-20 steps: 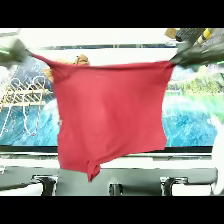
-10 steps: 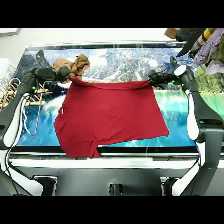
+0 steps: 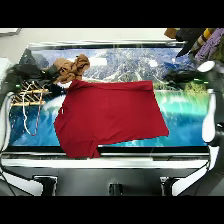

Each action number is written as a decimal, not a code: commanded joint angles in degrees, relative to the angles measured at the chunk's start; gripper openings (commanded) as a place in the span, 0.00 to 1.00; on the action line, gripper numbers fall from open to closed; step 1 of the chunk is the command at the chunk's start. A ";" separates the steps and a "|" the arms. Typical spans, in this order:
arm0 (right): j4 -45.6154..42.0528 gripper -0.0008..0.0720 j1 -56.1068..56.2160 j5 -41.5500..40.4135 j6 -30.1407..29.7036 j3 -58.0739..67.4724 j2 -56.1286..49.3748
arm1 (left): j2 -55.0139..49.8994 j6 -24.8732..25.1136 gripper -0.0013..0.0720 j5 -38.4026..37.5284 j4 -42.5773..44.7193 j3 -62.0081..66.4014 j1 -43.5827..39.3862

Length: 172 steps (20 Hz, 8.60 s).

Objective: Fold the clothes and pants, and hang the long-sleeved shirts on hangers.

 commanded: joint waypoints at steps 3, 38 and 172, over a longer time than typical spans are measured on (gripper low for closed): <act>-1.31 0.61 -12.20 22.58 -5.31 -9.03 3.63 | 11.32 2.23 0.58 16.37 3.76 -7.04 5.81; -4.52 0.51 -8.61 11.67 -13.20 -47.41 13.84 | 30.97 4.31 0.58 18.08 3.34 -41.81 8.24; -0.31 0.67 -7.28 15.34 -8.07 -31.47 19.56 | 41.27 19.21 0.68 13.57 -14.56 -69.55 14.49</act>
